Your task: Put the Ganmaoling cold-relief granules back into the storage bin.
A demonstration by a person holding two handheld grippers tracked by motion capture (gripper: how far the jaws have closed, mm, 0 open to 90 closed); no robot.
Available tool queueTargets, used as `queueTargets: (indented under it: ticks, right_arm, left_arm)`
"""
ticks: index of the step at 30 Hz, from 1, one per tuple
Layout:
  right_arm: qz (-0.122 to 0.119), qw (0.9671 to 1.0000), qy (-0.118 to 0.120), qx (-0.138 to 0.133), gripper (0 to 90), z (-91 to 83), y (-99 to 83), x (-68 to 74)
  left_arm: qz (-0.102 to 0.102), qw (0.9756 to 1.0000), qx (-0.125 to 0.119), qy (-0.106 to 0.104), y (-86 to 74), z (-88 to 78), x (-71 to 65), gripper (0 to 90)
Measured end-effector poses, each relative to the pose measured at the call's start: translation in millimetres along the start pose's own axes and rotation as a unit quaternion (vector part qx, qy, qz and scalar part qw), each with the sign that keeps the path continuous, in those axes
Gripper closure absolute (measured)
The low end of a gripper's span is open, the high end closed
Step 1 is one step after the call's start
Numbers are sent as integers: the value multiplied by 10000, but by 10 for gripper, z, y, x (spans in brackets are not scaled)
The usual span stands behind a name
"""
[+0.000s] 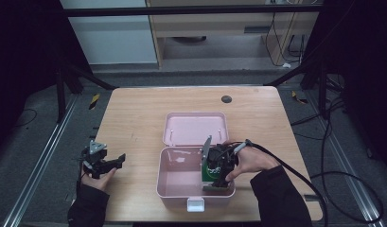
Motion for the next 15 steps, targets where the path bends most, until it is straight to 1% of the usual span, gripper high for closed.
queueTargets:
  ticks: [1,3,4,5,6,7,8,9,10,11,12,13,14,15]
  right_arm:
    - [37,10000,30,-8,134,-9,1,1]
    - [26,10000,34,-59,129,-21,3,1]
    - [1,9999,-10,-128,129,-49,8,1]
    - [47,9999,-29,-146,128,-90,10,10]
    - [30,9998,-58,-189,126,-106,14,6]
    - [52,9997,-71,-218,126,-132,18,5]
    - [125,9996,-83,-227,125,-165,23,13]
    - [125,9996,-83,-227,125,-165,23,13]
    - [160,9994,-119,-292,123,-199,29,11]
    - [239,9984,-176,-484,126,-282,46,9]
    - [239,9984,-176,-484,126,-282,46,9]
    - [285,9976,-233,-589,127,-327,50,9]
    - [312,9964,-292,-729,128,-385,54,4]
    - [372,9941,-400,-934,125,-470,54,-1]
  left_arm:
    - [2,10000,2,0,0,0,-1,209]
    - [1,10000,6,0,0,1,0,209]
    - [1,10000,6,-1,0,2,0,209]
    - [1,10000,5,-1,0,2,-1,209]
    - [5,10000,6,-3,0,2,-2,209]
    - [4,10000,6,-3,0,2,-3,209]
    - [4,10000,6,-3,0,2,-3,209]
    - [8,10000,9,-3,0,2,-3,209]
    - [2,10000,3,-3,0,2,-4,209]
    - [0,10000,1,0,0,1,-4,209]
    - [2,10000,5,-1,0,1,-2,209]
    - [1,10000,9,0,0,1,-2,209]
    - [3,10000,13,0,-1,1,-2,209]
    - [9,10000,20,-4,-1,1,-3,209]
Point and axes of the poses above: each handheld gripper's, and its own axes: z roughly forward along the jaws, y roughly out of its top, x roughly to its left, the point moved 4 cm from there along z, roughly forward along the jaws, and after that the axes turned 6 degrees about -x, right-handed, at the moved point
